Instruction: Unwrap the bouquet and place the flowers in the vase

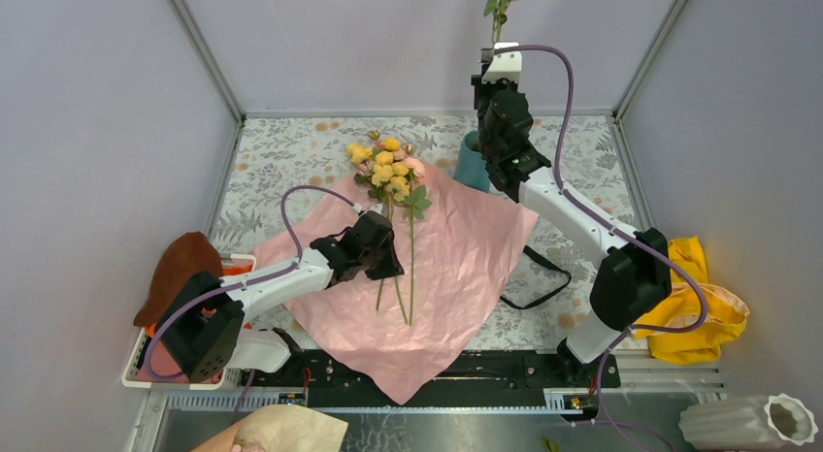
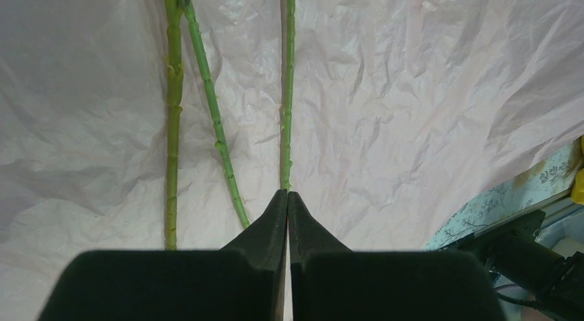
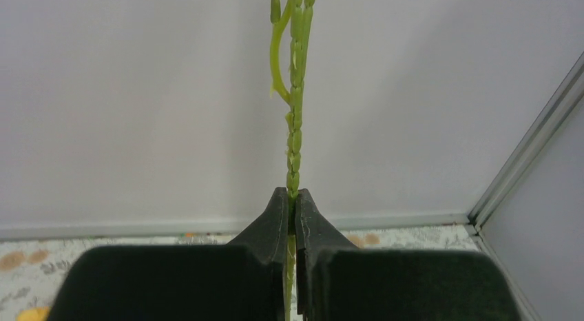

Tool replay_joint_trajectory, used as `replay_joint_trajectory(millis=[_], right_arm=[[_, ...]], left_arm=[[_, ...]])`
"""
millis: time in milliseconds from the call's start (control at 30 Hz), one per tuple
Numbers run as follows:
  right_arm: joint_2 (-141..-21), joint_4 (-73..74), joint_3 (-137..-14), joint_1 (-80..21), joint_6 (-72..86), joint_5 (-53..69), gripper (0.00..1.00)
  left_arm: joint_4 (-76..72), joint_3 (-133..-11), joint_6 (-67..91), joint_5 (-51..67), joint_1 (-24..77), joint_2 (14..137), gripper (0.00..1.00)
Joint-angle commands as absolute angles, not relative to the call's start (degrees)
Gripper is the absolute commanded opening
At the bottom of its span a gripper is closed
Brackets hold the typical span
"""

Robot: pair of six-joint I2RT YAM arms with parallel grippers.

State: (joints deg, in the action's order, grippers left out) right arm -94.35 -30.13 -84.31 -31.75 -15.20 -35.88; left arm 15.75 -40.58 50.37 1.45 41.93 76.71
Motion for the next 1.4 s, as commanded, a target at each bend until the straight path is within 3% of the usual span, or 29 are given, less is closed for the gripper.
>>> replay_joint_trajectory(millis=[0, 100, 200, 267, 367, 467, 867, 1133, 1367], right_arm=[[-90.72, -33.66, -80.61, -31.5, -11.75, -36.43, 0.0], [-90.62, -33.61, -78.56, -31.52, -11.41, -37.08, 0.01], [-91.19, -32.33, -77.31, -31.5, -11.13, -38.35, 0.1], [-91.05, -31.52, -76.01, -31.54, -9.8, -39.21, 0.22], [-89.78, -29.74, -73.88, -31.49, -6.78, -38.75, 0.51], [-88.48, -25.08, -72.93, -31.51, -2.58, -37.19, 0.61], [-79.15, -17.74, -66.55, -31.55, 5.22, -32.49, 0.65], [-67.06, -22.74, -57.42, -31.53, 7.49, -28.43, 0.8], [-57.53, -23.1, -53.81, -31.75, 10.57, -13.95, 0.76]], left_arm=[[12.79, -40.82, 50.09, 2.37, 41.57, 76.51, 0.06], [12.48, -40.61, 50.18, 2.5, 41.57, 76.55, 0.05], [12.17, -40.36, 50.31, 2.68, 41.57, 76.64, 0.05], [11.94, -40.16, 50.4, 2.81, 41.57, 76.66, 0.06], [11.62, -39.79, 50.58, 3.03, 41.57, 76.6, 0.05], [11.37, -39.44, 50.71, 3.19, 41.57, 76.39, 0.05], [10.51, -38.95, 51.02, 3.42, 41.57, 76.81, 0.05], [10.3, -39.05, 51.02, 3.08, 41.53, 77.29, 0.05], [13.03, -39.52, 51.13, -0.57, 41.57, 75.43, 0.05]])
